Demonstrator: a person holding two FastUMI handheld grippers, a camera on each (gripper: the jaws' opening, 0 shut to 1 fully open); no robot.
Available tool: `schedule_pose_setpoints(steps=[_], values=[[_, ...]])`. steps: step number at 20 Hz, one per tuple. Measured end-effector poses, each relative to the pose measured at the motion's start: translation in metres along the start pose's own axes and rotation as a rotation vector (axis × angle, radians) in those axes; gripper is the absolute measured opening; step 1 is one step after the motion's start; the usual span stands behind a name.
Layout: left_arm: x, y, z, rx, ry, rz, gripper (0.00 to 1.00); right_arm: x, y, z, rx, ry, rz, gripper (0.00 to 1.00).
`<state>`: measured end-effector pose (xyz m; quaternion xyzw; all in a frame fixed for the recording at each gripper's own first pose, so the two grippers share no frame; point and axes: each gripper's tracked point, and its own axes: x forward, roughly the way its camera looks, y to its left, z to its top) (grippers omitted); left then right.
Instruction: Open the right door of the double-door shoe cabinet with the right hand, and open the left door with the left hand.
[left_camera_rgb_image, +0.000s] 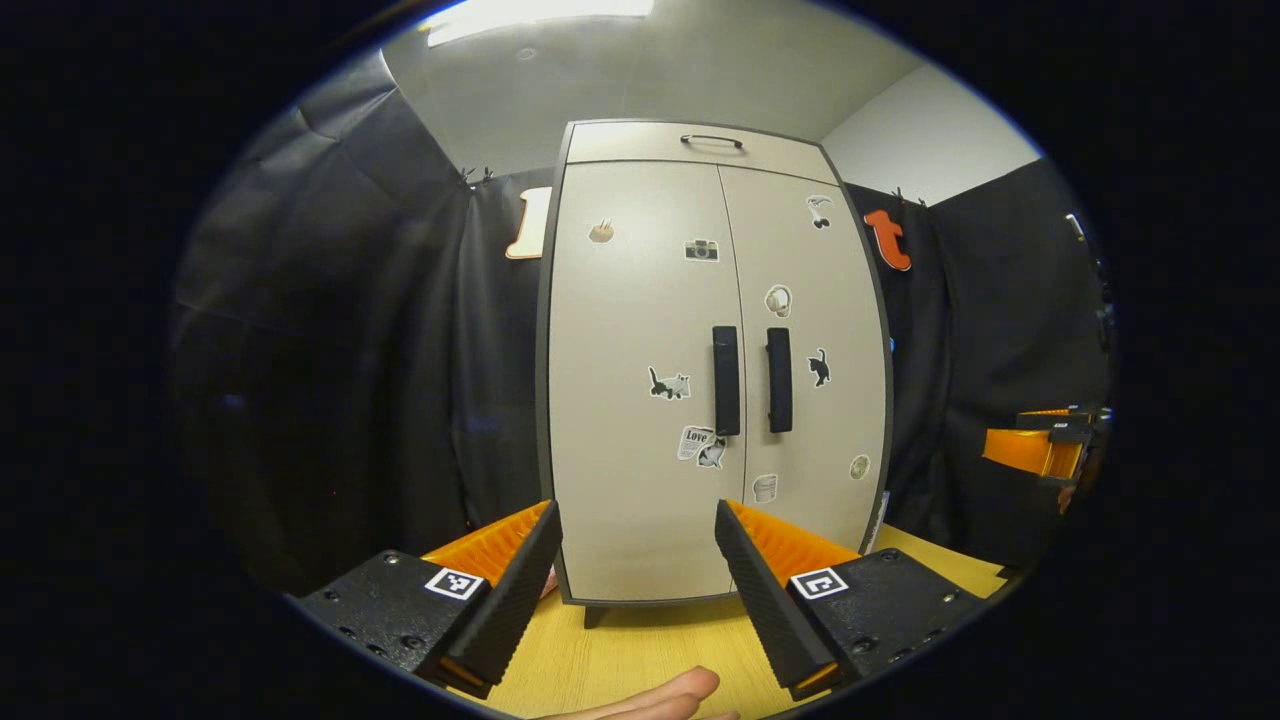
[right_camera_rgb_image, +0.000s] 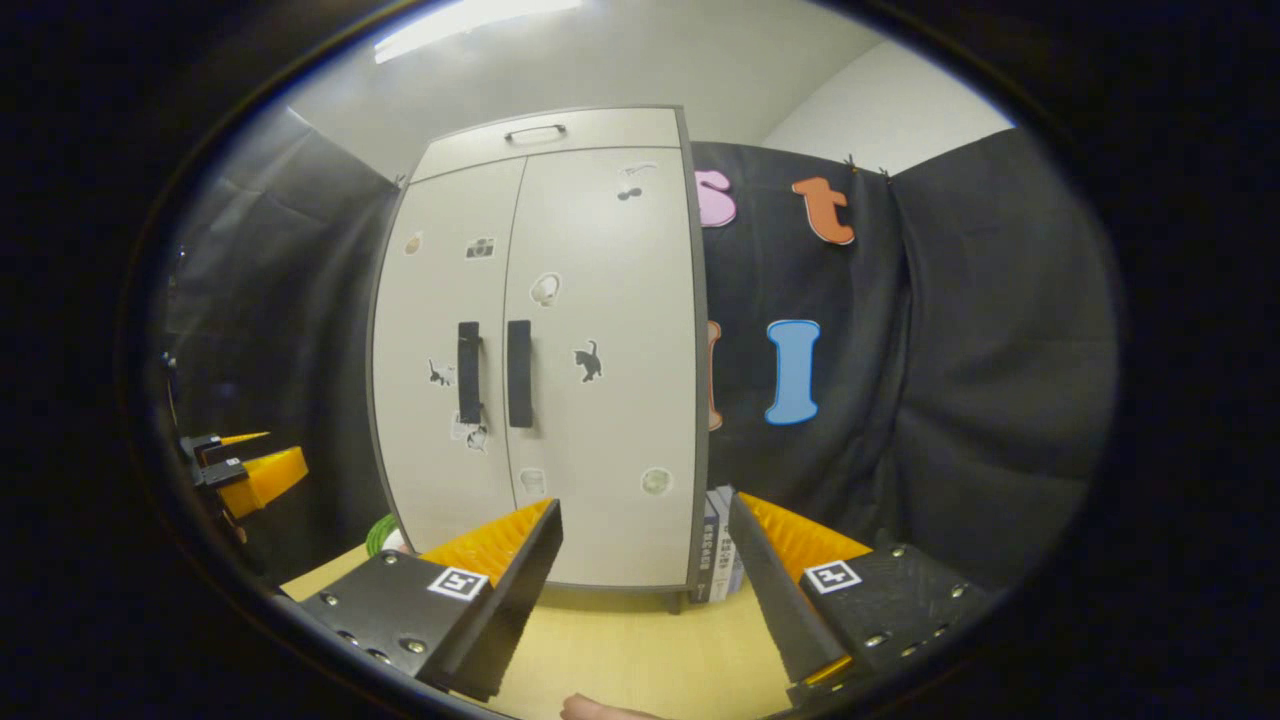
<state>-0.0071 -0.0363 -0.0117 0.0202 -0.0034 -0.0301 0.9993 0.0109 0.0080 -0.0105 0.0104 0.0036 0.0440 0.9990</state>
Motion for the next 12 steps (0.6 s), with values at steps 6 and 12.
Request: schedule_pose_setpoints(steps=[6,12], values=[[0.000,0.017,-0.006,-0.020,-0.009,0.008,0.96,0.044,0.029,0.008,-0.008,0.005,0.033,0.99],[0.000,0.042,-0.018,-0.043,-0.009,0.037,0.96,0.112,0.076,0.035,-0.014,-0.016,0.087,0.99]])
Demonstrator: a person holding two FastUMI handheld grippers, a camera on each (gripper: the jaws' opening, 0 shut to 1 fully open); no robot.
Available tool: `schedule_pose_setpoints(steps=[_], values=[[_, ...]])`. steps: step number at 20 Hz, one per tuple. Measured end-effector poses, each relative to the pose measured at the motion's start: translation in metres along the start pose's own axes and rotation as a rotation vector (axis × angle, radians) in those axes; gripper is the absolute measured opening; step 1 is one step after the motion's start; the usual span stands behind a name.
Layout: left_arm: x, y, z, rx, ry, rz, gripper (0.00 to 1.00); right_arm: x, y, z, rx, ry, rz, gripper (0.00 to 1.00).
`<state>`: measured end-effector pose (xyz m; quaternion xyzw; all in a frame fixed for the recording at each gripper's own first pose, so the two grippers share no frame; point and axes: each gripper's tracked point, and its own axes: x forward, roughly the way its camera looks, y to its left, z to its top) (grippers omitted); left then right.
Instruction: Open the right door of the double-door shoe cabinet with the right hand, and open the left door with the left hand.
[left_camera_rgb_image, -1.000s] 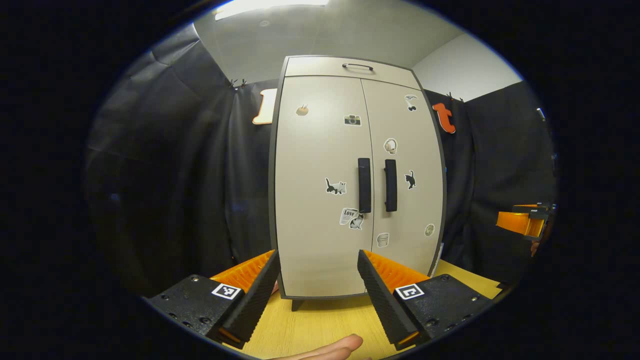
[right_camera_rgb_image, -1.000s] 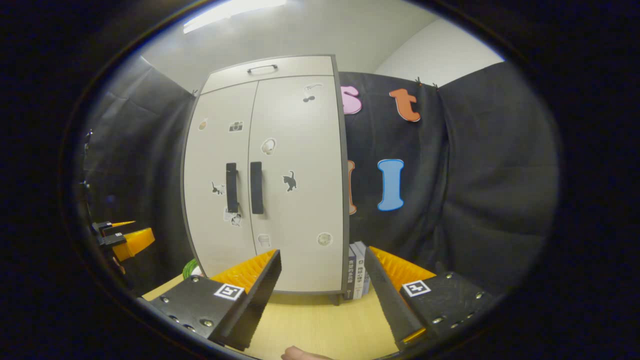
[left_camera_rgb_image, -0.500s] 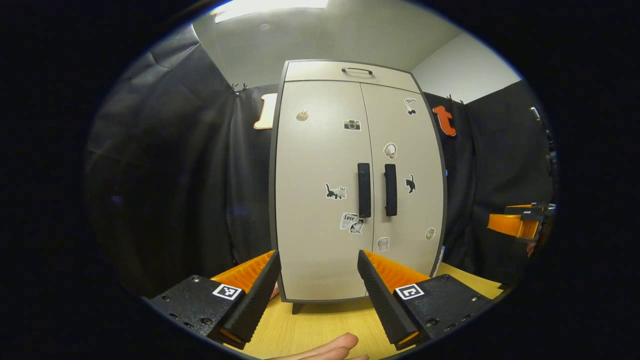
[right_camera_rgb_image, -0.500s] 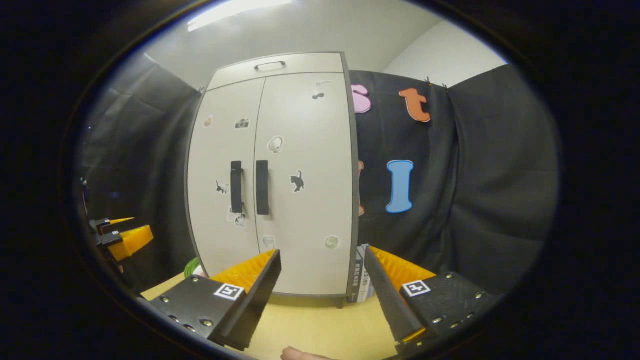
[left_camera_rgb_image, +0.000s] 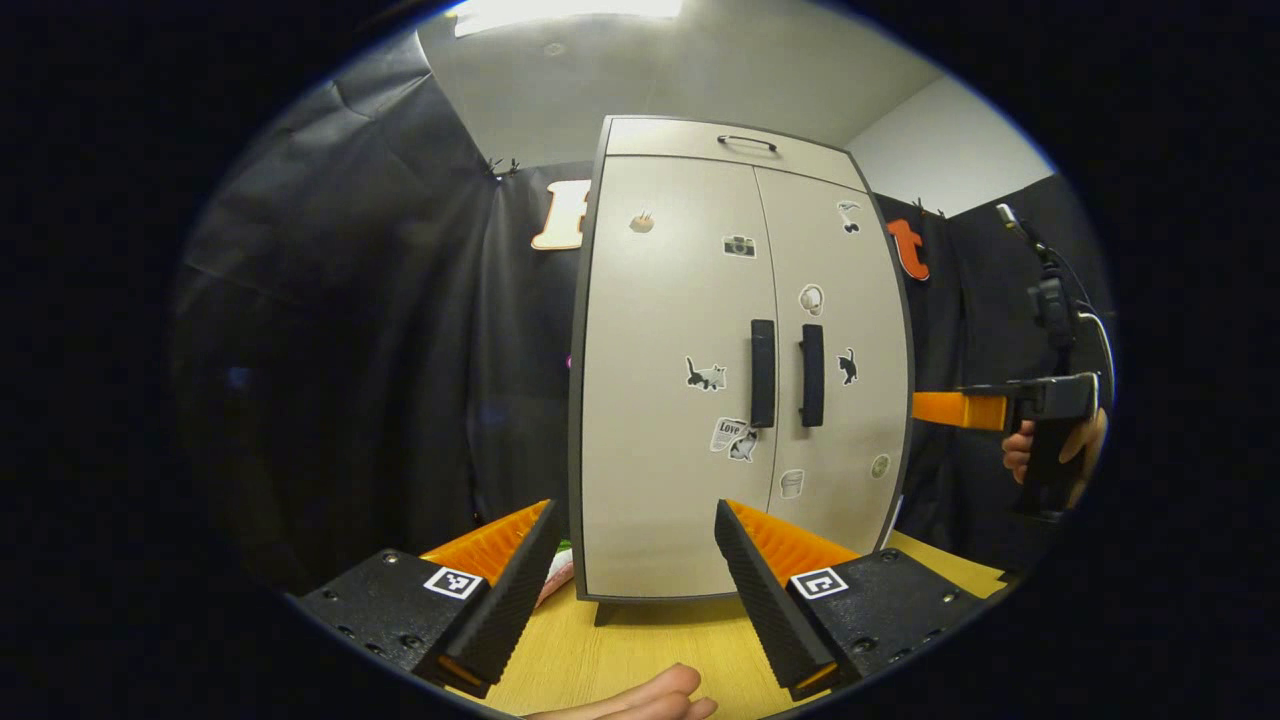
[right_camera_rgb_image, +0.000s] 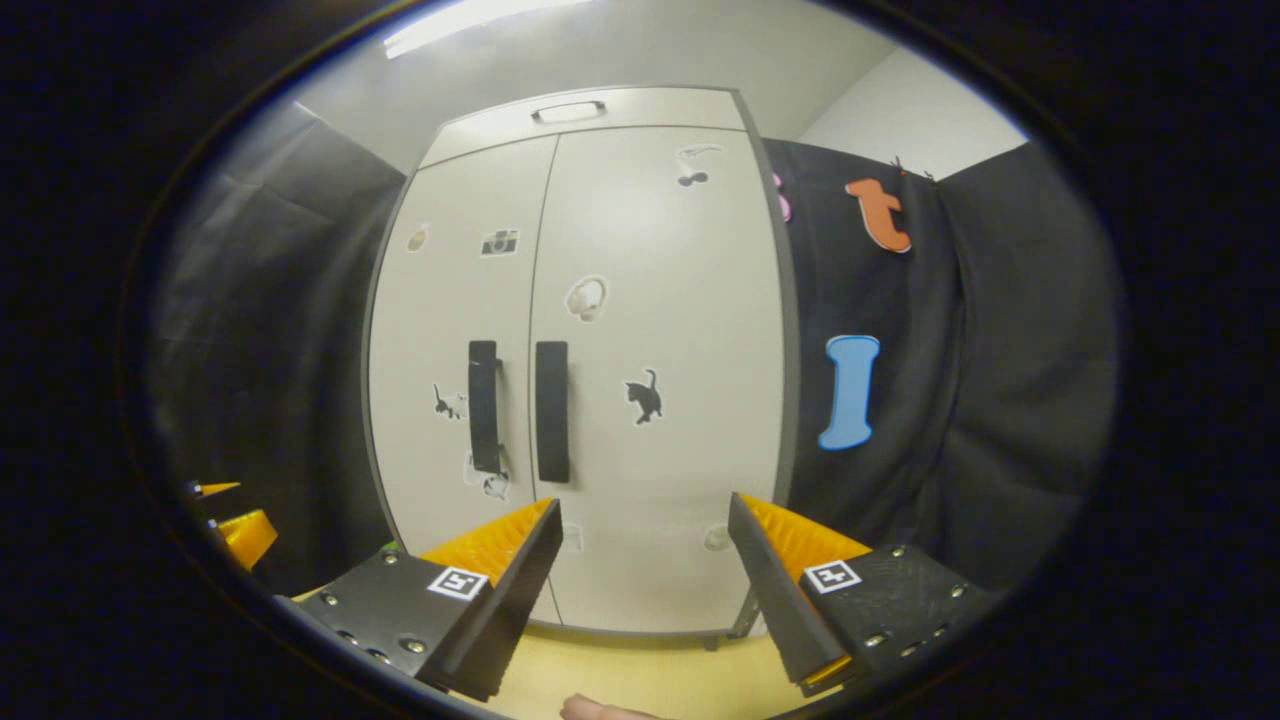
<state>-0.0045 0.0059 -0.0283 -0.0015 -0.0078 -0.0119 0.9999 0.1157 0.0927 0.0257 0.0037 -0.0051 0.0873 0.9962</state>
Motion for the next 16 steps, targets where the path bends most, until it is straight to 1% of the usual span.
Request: schedule_pose_setpoints(steps=[1,2,3,4,6,7,8,9,11,12,13,14,15,16], values=[[-0.001,0.003,0.000,-0.004,-0.005,0.000,0.93,0.014,0.010,0.003,0.003,-0.002,0.013,0.99],[-0.002,0.004,-0.002,-0.012,-0.006,-0.003,0.93,0.025,0.019,0.005,-0.002,0.000,0.023,0.99],[-0.003,0.005,-0.003,-0.026,-0.005,-0.008,0.96,0.038,0.026,0.008,-0.008,0.002,0.034,0.95],[-0.005,0.006,-0.006,-0.039,-0.002,-0.015,0.96,0.051,0.032,0.011,-0.009,-0.002,0.037,0.99],[-0.009,0.013,-0.012,-0.051,0.003,-0.010,0.96,0.074,0.040,0.017,0.029,-0.003,0.046,0.98],[-0.011,0.019,-0.016,-0.059,0.000,0.003,0.96,0.083,0.051,0.018,0.063,0.009,0.091,0.98],[-0.014,0.023,-0.020,-0.074,0.001,0.016,0.96,0.090,0.057,0.019,0.089,0.019,0.114,0.99],[-0.016,0.024,-0.025,-0.082,0.012,0.011,0.96,0.099,0.057,0.024,0.119,0.015,0.108,0.99],[-0.022,0.027,-0.030,-0.093,0.021,0.008,0.96,0.110,0.062,0.031,0.148,0.018,0.127,0.98],[-0.020,0.029,-0.029,-0.089,0.016,0.011,0.96,0.116,0.066,0.032,0.143,0.022,0.133,0.98],[-0.020,0.032,-0.027,-0.075,0.008,0.018,0.96,0.122,0.066,0.032,0.130,0.027,0.118,0.98],[-0.022,0.037,-0.027,-0.053,0.007,0.031,0.96,0.128,0.063,0.033,0.109,0.027,0.094,0.95],[-0.024,0.042,-0.025,-0.031,0.002,0.045,0.93,0.132,0.064,0.034,0.097,0.026,0.087,0.98],[-0.027,0.044,-0.022,-0.016,-0.005,0.049,0.96,0.134,0.066,0.033,0.091,0.027,0.086,0.94]])
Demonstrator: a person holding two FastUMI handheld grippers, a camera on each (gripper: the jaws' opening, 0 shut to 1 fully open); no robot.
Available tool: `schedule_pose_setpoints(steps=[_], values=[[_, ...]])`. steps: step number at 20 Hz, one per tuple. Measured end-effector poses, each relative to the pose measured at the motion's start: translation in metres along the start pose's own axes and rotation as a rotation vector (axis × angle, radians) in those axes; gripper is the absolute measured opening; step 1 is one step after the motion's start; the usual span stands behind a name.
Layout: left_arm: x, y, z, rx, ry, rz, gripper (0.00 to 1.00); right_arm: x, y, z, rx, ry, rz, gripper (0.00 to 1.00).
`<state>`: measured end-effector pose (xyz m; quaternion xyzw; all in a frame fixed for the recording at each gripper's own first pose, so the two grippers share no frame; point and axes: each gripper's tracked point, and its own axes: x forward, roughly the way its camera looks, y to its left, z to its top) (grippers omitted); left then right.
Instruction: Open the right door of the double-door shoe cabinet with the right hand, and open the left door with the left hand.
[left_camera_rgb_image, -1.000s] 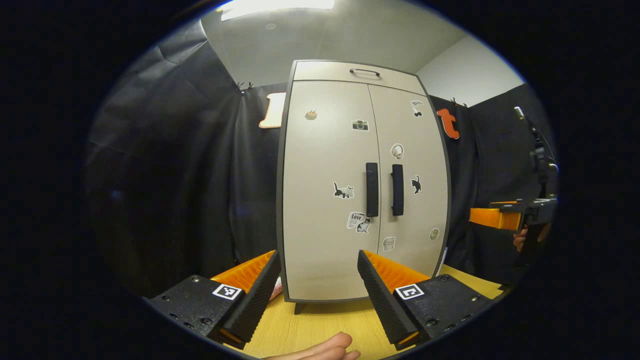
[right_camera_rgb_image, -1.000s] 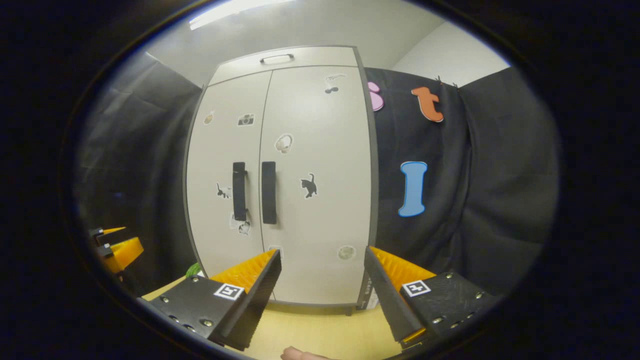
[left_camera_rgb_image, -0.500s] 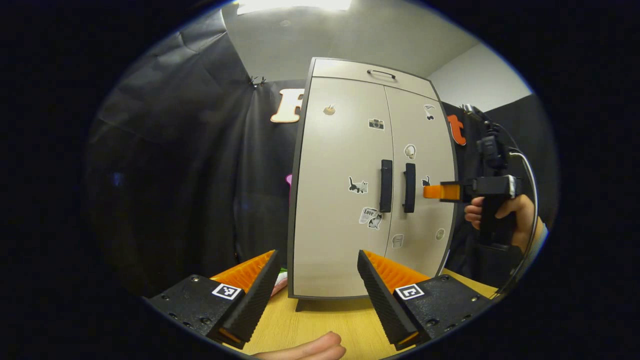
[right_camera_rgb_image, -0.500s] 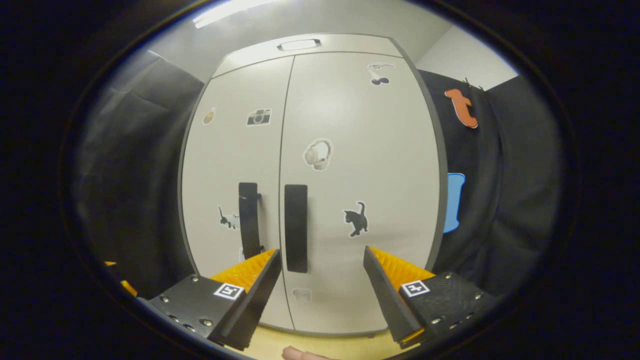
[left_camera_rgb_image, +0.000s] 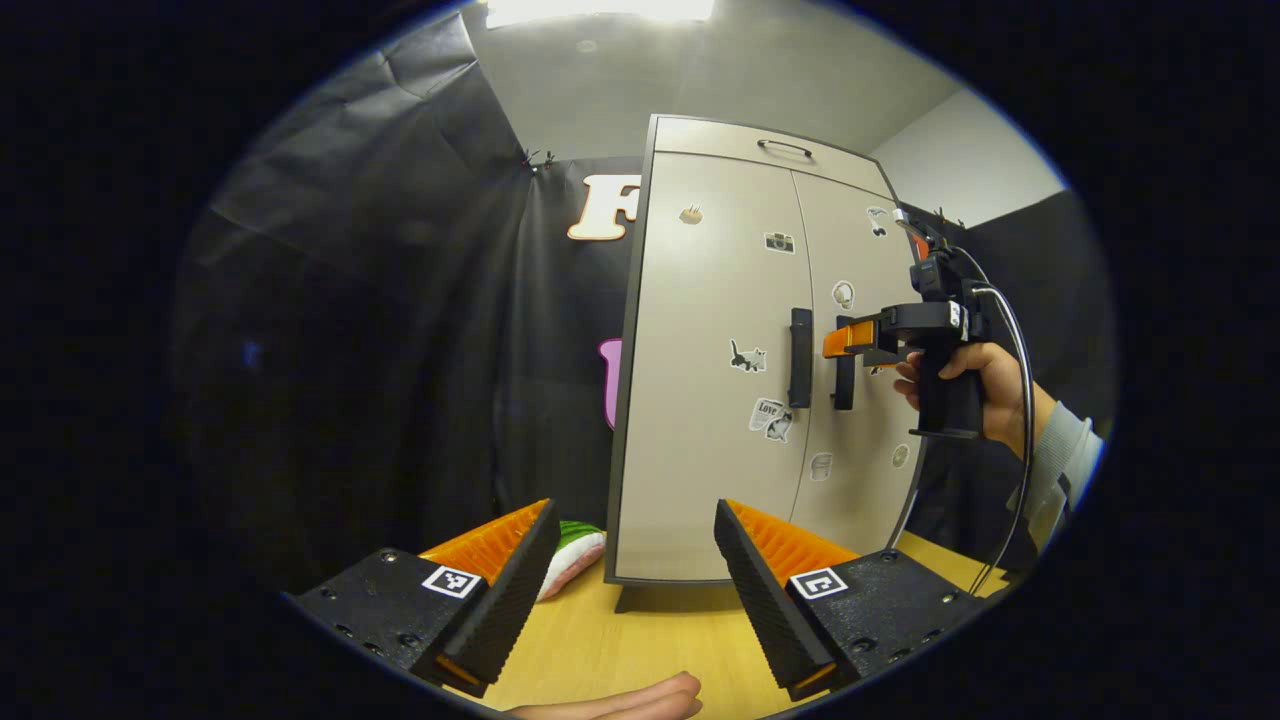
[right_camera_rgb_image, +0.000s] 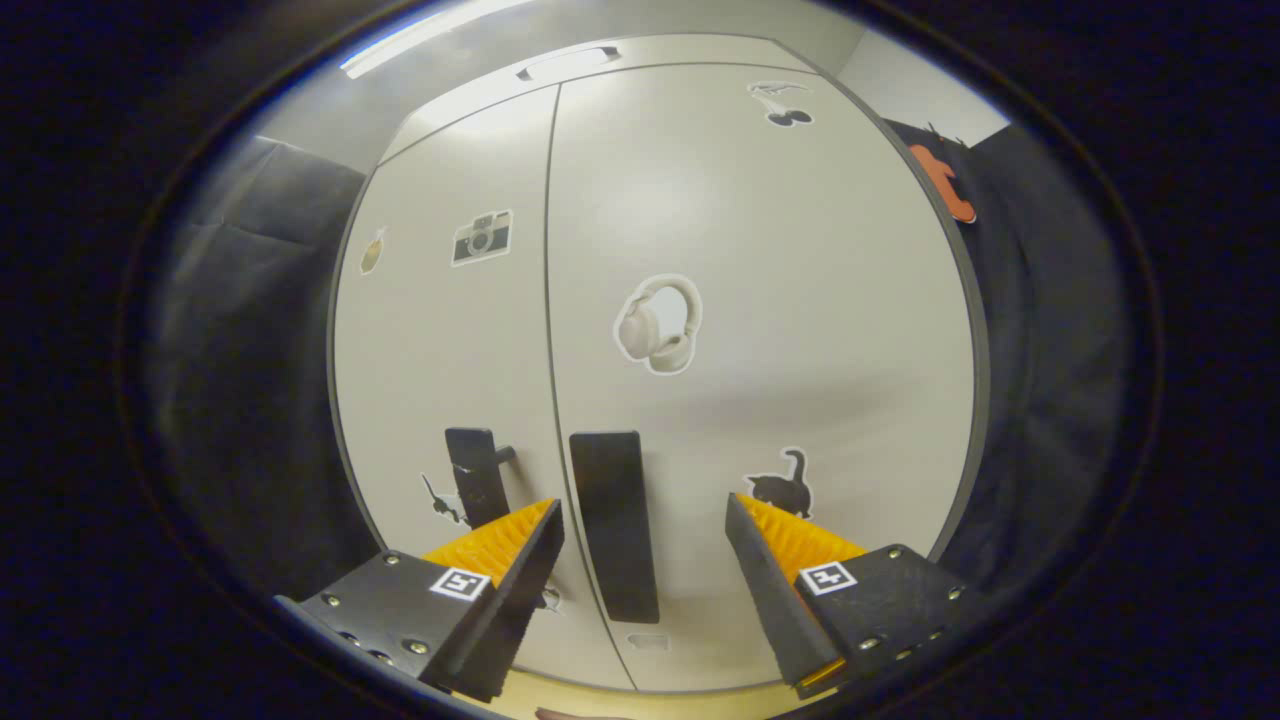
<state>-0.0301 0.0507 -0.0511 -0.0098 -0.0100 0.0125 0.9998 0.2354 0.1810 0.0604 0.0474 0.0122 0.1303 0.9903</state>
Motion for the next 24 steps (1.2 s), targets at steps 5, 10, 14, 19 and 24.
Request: schedule_pose_setpoints(steps=[5,10,14,19,24], values=[[-0.002,-0.003,-0.003,0.000,0.014,-0.018,0.96,0.010,0.001,-0.007,-0.053,0.007,-0.063,0.58],[-0.003,-0.013,-0.001,-0.002,0.022,-0.031,0.96,0.008,0.008,-0.012,-0.038,0.029,-0.085,0.27],[-0.002,-0.022,0.002,-0.004,0.031,-0.045,0.96,0.002,0.007,-0.012,-0.062,0.065,-0.080,0.19],[-0.006,-0.026,0.011,0.008,0.024,-0.030,0.96,-0.030,0.003,-0.012,-0.049,0.086,-0.040,0.19],[-0.009,-0.034,0.015,0.006,0.027,-0.018,0.96,-0.069,-0.008,-0.009,-0.037,0.097,-0.008,0.19]])
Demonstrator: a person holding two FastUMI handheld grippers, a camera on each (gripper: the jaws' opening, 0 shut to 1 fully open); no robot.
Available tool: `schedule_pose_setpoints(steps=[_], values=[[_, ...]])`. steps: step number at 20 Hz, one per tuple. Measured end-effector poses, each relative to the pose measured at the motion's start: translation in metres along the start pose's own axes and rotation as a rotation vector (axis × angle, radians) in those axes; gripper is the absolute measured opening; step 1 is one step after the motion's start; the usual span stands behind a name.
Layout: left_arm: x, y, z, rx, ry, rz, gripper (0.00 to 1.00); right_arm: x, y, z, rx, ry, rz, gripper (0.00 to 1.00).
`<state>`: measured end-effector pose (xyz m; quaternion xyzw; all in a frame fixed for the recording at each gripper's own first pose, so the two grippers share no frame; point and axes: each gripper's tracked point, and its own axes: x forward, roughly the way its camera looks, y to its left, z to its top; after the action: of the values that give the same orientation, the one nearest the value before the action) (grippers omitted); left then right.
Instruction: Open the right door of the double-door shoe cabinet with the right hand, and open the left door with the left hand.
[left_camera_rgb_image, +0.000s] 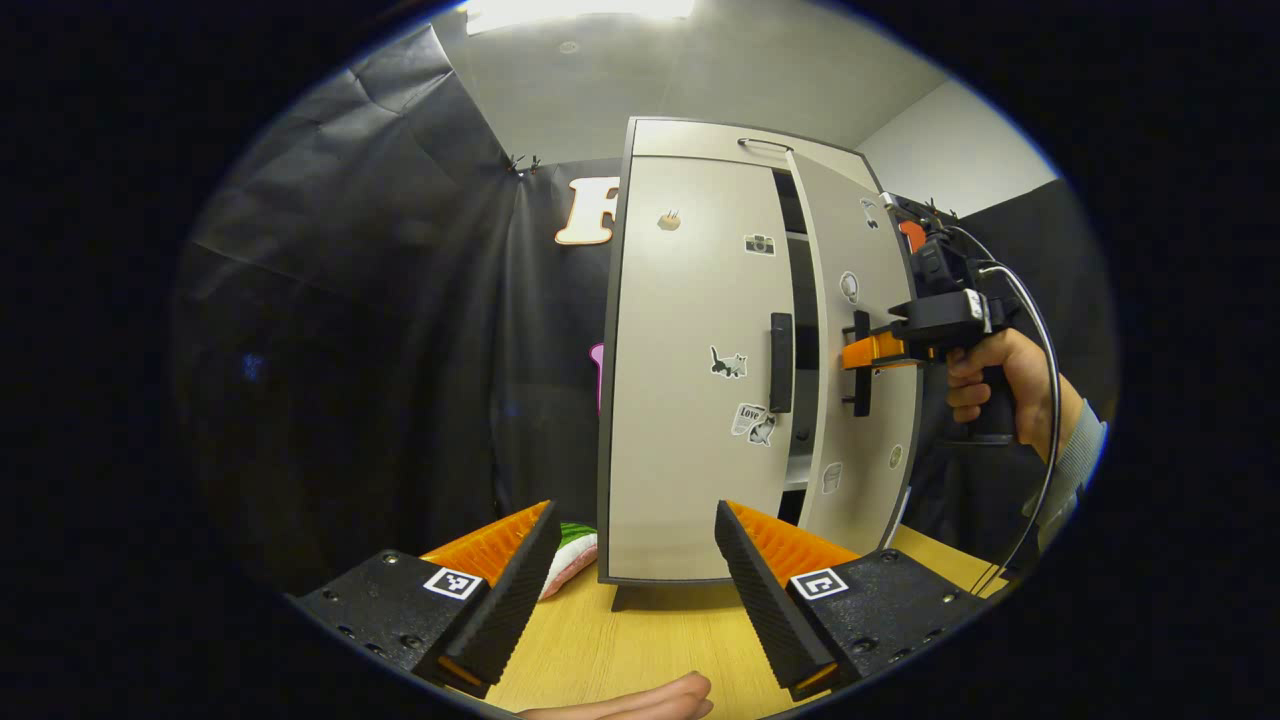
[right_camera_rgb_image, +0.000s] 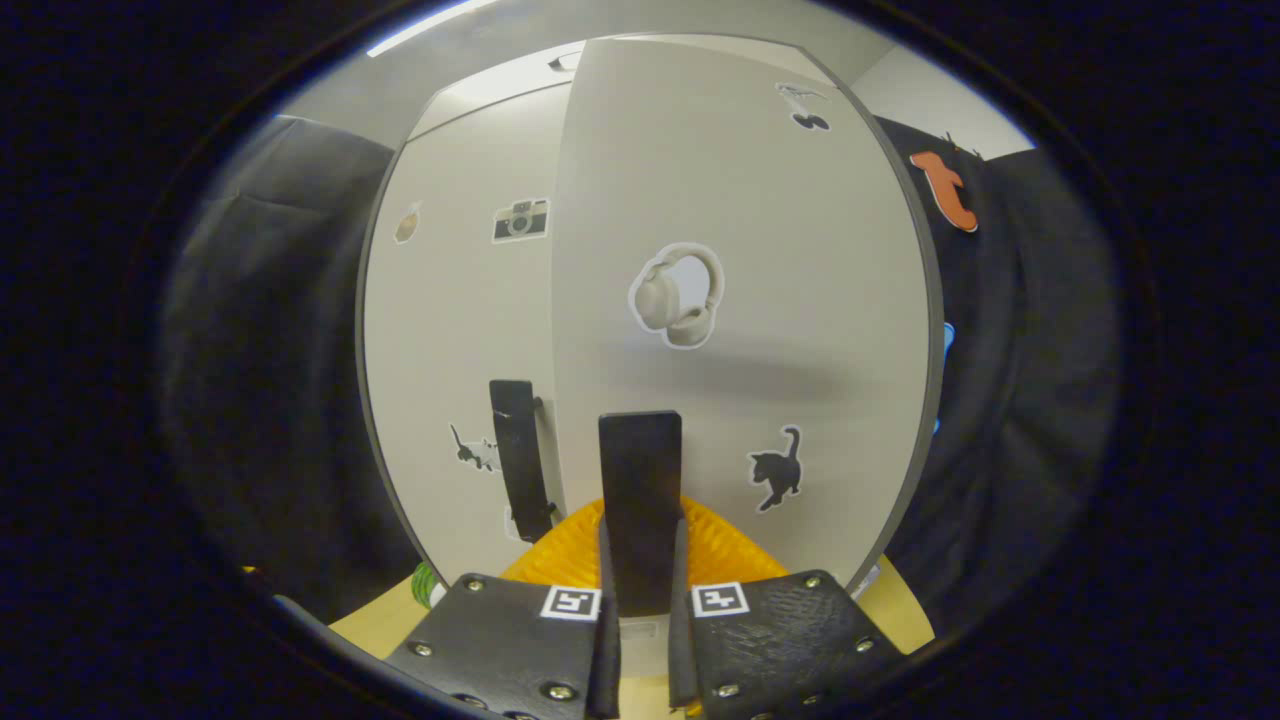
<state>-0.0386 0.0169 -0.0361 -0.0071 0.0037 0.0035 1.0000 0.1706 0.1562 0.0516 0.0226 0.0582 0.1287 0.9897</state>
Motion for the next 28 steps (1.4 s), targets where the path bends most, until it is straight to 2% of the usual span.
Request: schedule_pose_setpoints(steps=[7,13,15,16,23,24,25,26,27,28], values=[[-0.004,-0.017,0.001,-0.006,0.023,-0.030,0.96,-0.034,-0.019,-0.001,0.014,0.004,0.040,0.18],[-0.011,-0.021,0.009,-0.002,-0.012,-0.037,0.96,-0.077,-0.055,-0.002,0.029,-0.011,0.053,0.19],[-0.013,-0.028,0.009,-0.011,-0.011,-0.056,0.93,-0.091,-0.071,-0.002,0.017,-0.016,0.038,0.18],[-0.013,-0.031,0.008,-0.017,-0.011,-0.065,0.96,-0.098,-0.079,-0.002,0.017,-0.016,0.029,0.18],[-0.016,-0.059,0.003,-0.045,-0.003,-0.139,0.96,-0.125,-0.135,0.005,-0.012,-0.038,-0.056,0.17],[-0.017,-0.063,0.002,-0.042,-0.005,-0.148,0.96,-0.125,-0.143,0.004,0.004,-0.032,-0.062,0.17],[-0.017,-0.067,0.002,-0.036,-0.007,-0.156,0.96,-0.103,-0.154,-0.002,0.005,-0.015,-0.087,0.17],[-0.017,-0.069,0.000,-0.030,-0.007,-0.162,0.96,-0.087,-0.164,0.000,0.022,-0.033,-0.119,0.11],[-0.017,-0.072,-0.001,-0.026,-0.007,-0.165,0.96,-0.114,-0.176,0.006,0.017,-0.025,-0.138,0.05],[-0.015,-0.074,-0.002,-0.024,-0.006,-0.166,0.96,-0.121,-0.186,0.006,0.012,-0.037,-0.164,0.04]])
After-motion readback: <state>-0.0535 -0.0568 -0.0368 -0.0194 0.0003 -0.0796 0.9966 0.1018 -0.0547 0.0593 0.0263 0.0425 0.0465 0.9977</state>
